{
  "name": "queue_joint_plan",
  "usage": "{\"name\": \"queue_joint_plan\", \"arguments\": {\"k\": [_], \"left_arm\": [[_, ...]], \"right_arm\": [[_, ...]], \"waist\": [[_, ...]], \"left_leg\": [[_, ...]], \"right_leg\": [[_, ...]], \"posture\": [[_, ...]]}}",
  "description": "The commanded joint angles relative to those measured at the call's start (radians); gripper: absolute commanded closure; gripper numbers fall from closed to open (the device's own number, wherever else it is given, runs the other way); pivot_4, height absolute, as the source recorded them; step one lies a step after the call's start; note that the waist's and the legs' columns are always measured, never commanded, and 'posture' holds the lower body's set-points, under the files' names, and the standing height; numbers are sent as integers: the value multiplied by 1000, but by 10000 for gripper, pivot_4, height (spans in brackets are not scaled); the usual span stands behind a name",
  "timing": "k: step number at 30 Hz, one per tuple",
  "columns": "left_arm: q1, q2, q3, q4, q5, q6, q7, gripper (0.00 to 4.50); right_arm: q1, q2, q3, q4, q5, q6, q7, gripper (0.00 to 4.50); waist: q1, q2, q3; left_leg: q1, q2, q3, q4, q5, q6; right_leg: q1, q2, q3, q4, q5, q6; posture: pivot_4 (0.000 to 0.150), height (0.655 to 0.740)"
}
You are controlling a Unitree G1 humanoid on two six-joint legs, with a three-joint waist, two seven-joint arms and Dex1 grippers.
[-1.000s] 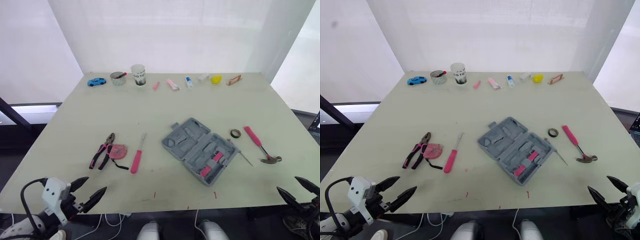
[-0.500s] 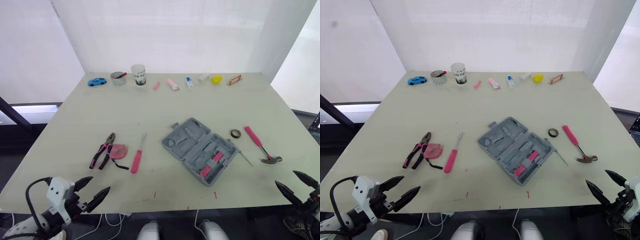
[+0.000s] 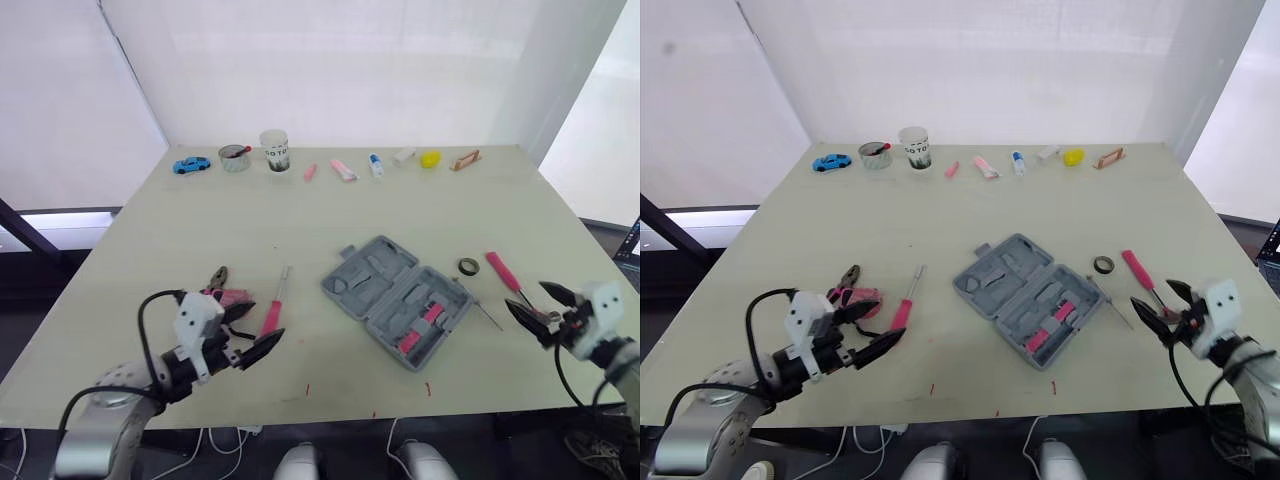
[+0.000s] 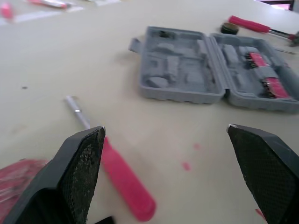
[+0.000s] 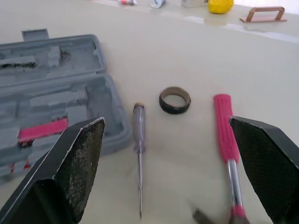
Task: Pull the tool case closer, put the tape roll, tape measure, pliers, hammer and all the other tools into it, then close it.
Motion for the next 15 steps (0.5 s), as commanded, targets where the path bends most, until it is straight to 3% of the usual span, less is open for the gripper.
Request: {"name": "queue_joint_plan", "arguments": {"k": [1, 10, 14, 15], "left_arm": [[-30, 21, -38, -26, 12, 8, -12, 478], [-147, 6, -203, 77, 95, -16, -51, 478], [-211, 0, -275, 170, 147, -47, -89, 13018], [-223, -4, -285, 191, 152, -49, -94, 17805]], "right_arm": [[-102, -30, 55, 42, -42, 28, 9, 0], [-470, -8, 249, 341, -187, 59, 38, 0], [-625, 23, 333, 513, -270, -13, 72, 0], [-654, 25, 357, 557, -302, -51, 74, 2610]], "waist": [[1, 0, 0], [2, 0, 1], [-1, 1, 1], [-2, 1, 1]], "left_leg": [[0, 0, 0, 0, 0, 0], [-1, 0, 1, 1, 0, 0], [-2, 0, 1, 2, 0, 0], [-2, 0, 2, 2, 0, 0]], "right_leg": [[0, 0, 0, 0, 0, 0], [0, 0, -1, 1, 0, 0], [-1, 0, 0, 1, 1, 1], [-1, 0, 0, 0, 2, 4]], "posture": [[1500, 7400], [1500, 7400], [1500, 7400], [1500, 7400]]}}
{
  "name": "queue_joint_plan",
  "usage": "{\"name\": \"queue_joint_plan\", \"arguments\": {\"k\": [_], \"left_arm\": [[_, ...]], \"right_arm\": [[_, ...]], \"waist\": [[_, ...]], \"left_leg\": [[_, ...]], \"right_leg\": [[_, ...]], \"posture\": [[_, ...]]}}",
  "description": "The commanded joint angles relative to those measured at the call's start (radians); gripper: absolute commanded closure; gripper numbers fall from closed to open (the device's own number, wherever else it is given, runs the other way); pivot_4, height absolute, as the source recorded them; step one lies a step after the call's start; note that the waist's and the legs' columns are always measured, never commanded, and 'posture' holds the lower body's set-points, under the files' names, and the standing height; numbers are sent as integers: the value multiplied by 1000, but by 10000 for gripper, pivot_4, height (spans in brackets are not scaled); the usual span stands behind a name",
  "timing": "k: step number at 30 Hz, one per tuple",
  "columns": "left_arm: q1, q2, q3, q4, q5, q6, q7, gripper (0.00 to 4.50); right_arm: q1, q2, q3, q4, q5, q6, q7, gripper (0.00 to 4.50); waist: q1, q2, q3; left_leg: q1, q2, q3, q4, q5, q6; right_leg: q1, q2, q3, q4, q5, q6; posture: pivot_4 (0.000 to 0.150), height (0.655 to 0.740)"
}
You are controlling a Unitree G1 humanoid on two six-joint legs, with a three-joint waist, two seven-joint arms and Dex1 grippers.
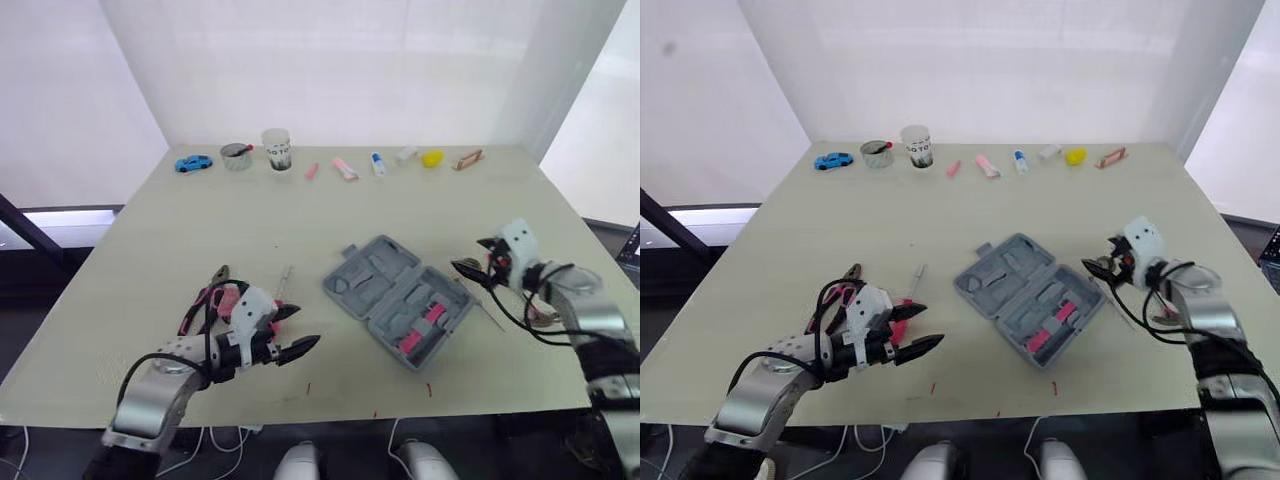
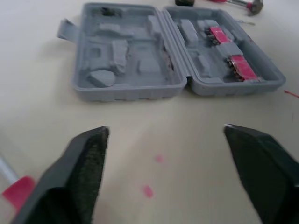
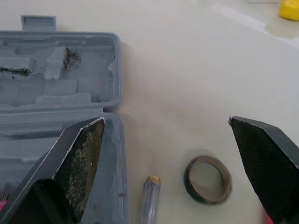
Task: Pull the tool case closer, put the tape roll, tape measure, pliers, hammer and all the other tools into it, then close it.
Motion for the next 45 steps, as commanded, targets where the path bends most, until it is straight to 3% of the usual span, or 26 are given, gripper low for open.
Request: {"name": "queue_joint_plan", "arguments": {"k": [1, 2, 3, 4, 5, 6, 9, 10, 21, 45], "left_arm": [[-34, -12, -37, 55, 24, -27, -30, 24296], [-41, -16, -49, 72, 27, -24, -38, 26089], [-48, -21, -59, 87, 27, -20, -47, 32350], [-58, -25, -74, 105, 34, -17, -55, 35114], [-66, -28, -83, 118, 39, -17, -61, 42500], [-74, -28, -94, 131, 51, -26, -68, 44903], [-108, -49, -123, 166, 61, -30, -80, 45000], [-125, -64, -133, 176, 62, -22, -80, 45000], [-216, -132, -182, 279, 89, 25, -107, 45000], [-203, -239, -118, 294, 32, 160, -31, 45000]], "right_arm": [[-99, -2, 62, 122, -97, -131, 15, 5975], [-132, 5, 82, 169, -124, -164, 13, 7459], [-162, 16, 95, 212, -139, -184, 13, 13258], [-196, 32, 107, 261, -154, -199, 13, 16442], [-220, 44, 114, 298, -164, -211, 13, 24107], [-242, 53, 123, 336, -180, -226, 11, 28552], [-300, 80, 163, 444, -242, -265, 4, 43928], [-320, 91, 180, 481, -264, -273, 2, 44842], [-462, 162, 235, 703, -395, -306, -5, 44842], [-510, 203, 234, 755, -480, -318, -47, 44842]], "waist": [[-1, 0, 0], [-1, 0, 0], [-1, 0, 0], [-2, 0, 0], [-2, 0, 0], [-2, 0, 0], [-2, 0, 0], [0, 0, 0], [-14, 1, 0], [-26, 1, 0]], "left_leg": [[0, 0, 0, 0, 0, 0], [0, 0, 0, 0, 0, 0], [0, 0, 0, 0, 0, 0], [0, 0, 0, 0, 0, 0], [-1, 0, 0, 0, 0, 0], [-1, 0, 1, 0, 0, 0], [-1, 0, 0, 0, 0, 0], [-1, 0, 0, 0, 0, 0], [-1, 0, 1, 0, 0, 0], [-1, 0, 1, 1, 0, 0]], "right_leg": [[0, 0, 0, 0, 0, 0], [0, 0, 0, 0, 0, 0], [0, 0, 0, 0, 0, 0], [-1, 0, 0, 0, 0, 0], [-1, 0, 0, 0, 0, 0], [-1, 0, 0, 0, 0, 0], [-1, 0, 0, 0, 0, 0], [-1, 0, 0, 0, 0, 0], [-2, 0, 1, 3, 0, 0], [-2, -1, 1, 4, 0, 0]], "posture": [[1500, 7400], [1500, 7400], [1500, 7400], [1500, 7400], [1500, 7400], [1500, 7400], [1500, 7400], [1500, 7400], [1500, 7400], [1500, 7400]]}}
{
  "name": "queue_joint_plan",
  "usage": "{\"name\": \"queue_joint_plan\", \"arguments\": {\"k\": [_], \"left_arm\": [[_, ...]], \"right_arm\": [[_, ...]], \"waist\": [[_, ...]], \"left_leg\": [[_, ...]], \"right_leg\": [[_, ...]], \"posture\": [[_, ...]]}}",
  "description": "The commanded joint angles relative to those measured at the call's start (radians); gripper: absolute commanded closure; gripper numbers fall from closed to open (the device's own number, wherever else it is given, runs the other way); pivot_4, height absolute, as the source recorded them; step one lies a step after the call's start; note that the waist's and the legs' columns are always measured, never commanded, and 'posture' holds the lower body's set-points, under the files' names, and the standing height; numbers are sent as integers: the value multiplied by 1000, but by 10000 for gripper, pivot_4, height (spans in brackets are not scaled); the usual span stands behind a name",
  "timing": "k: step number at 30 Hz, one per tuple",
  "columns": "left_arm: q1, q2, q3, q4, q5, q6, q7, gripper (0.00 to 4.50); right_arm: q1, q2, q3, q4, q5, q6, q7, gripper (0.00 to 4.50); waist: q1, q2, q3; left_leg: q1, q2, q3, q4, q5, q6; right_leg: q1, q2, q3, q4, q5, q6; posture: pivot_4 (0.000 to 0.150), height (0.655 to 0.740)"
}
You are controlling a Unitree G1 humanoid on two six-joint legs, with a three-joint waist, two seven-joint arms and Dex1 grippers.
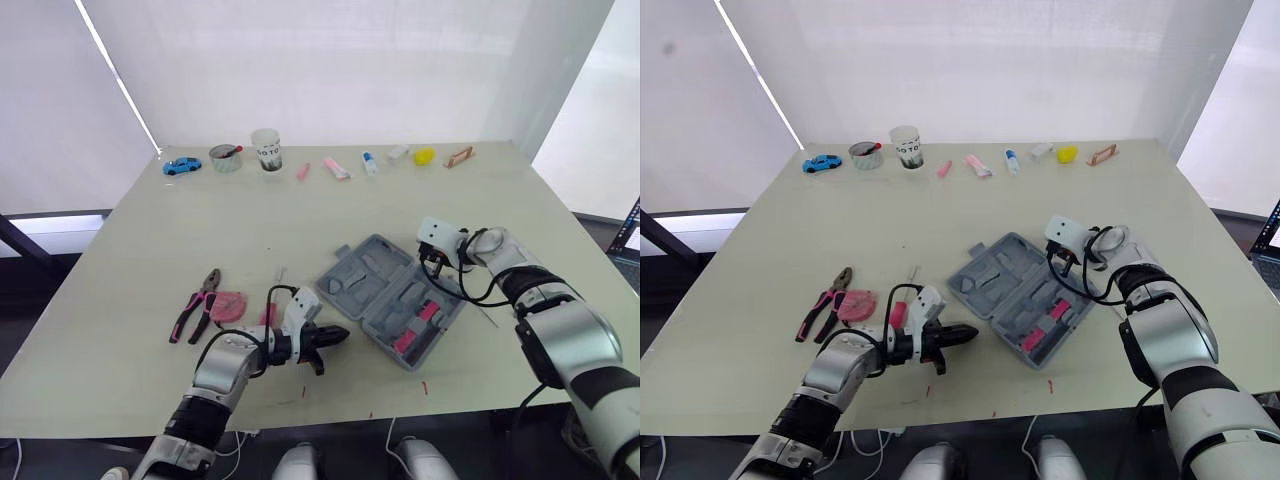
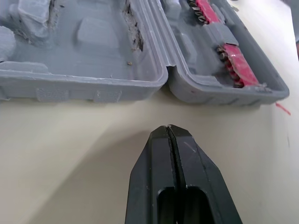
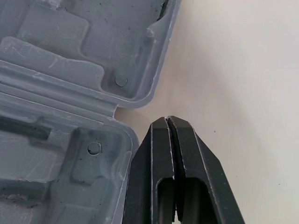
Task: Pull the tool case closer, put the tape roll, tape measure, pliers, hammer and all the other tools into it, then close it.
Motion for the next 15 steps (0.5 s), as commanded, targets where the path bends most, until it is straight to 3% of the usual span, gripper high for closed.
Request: {"name": "queue_joint_plan", "arguments": {"k": [1, 15], "left_arm": [[11, -22, 6, -21, -14, 2, 12, 45000], [3, -66, 14, -11, -9, 9, 43, 45000]], "right_arm": [[-31, -5, -8, -2, -4, -9, -12, 44842], [-45, 18, -7, 23, -33, 6, -36, 44842]], "waist": [[0, 0, 0], [-1, 0, 0]], "left_leg": [[0, 0, 0, 0, 0, 0], [0, 0, 0, 0, 0, 0]], "right_leg": [[0, 0, 0, 0, 0, 0], [0, 0, 0, 0, 0, 0]], "posture": [[1500, 7400], [1500, 7400]]}}
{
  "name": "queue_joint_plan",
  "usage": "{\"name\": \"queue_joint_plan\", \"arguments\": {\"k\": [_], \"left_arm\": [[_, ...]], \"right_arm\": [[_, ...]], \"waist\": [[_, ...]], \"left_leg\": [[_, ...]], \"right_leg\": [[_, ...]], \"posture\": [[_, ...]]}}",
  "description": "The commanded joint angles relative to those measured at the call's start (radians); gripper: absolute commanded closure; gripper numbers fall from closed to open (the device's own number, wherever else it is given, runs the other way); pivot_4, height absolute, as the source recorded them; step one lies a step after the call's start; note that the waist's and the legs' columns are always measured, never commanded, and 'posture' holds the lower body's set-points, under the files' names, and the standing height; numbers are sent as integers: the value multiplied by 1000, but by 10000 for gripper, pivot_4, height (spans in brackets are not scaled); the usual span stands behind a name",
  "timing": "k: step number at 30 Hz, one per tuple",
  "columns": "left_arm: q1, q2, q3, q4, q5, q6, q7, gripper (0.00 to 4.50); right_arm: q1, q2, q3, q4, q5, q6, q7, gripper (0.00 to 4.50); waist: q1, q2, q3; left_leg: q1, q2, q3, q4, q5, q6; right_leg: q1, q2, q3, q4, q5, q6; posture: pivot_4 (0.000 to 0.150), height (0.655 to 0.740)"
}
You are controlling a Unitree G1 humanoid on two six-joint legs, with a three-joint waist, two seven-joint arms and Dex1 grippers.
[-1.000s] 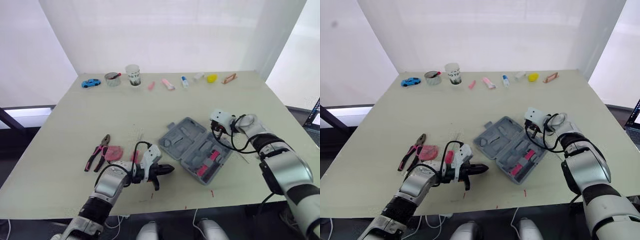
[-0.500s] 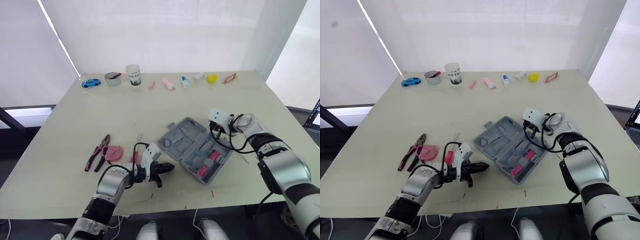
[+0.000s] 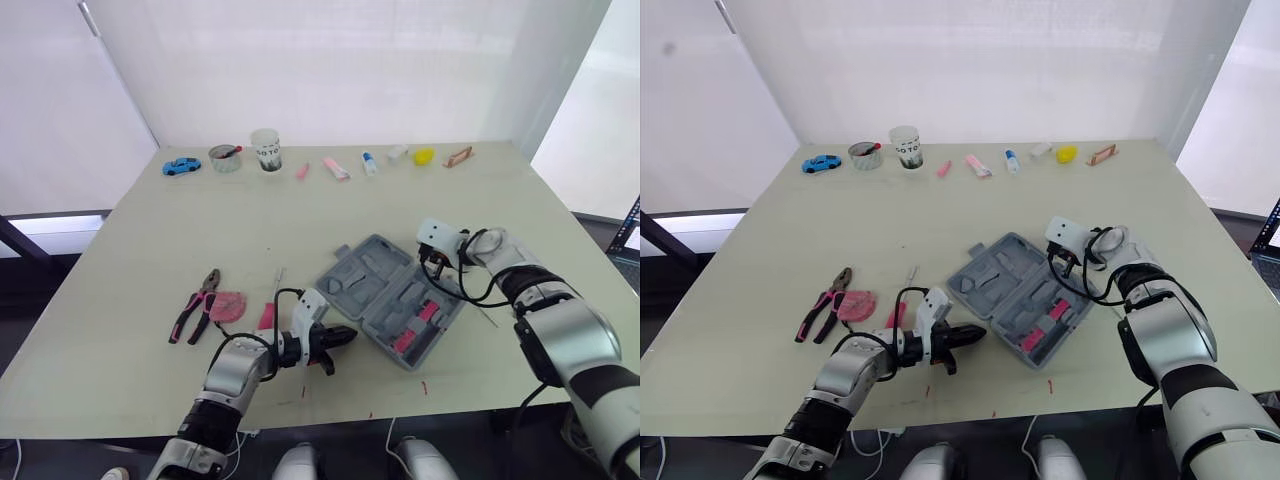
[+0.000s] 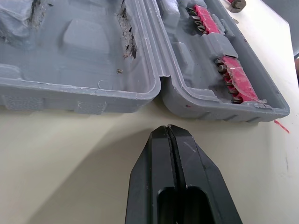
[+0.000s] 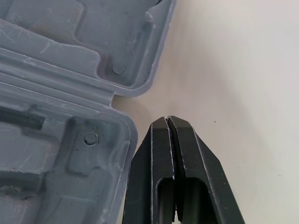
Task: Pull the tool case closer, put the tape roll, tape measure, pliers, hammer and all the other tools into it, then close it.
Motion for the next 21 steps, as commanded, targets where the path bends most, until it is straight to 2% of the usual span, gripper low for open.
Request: {"name": "queue_joint_plan", "arguments": {"k": [1, 13, 21], "left_arm": [[-1, -6, 3, -12, -8, -3, 2, 45000], [12, -7, 7, -33, -12, 6, 17, 45000], [15, -13, 19, -39, -20, 11, 32, 45000]], "right_arm": [[-35, 9, -7, -11, -3, -4, -21, 44842], [-33, 35, 8, -3, -44, -7, -33, 44842], [-39, 38, 21, 3, -66, 12, 25, 44842]], "waist": [[0, 0, 0], [0, 0, 0], [0, 0, 0]], "left_leg": [[0, 0, 0, 0, 0, 0], [0, 0, 0, 0, 0, 0], [0, 0, 0, 0, 0, 0]], "right_leg": [[0, 0, 0, 0, 0, 0], [0, 0, 0, 0, 0, 0], [0, 0, 0, 0, 0, 0]], "posture": [[1500, 7400], [1500, 7400], [1500, 7400]]}}
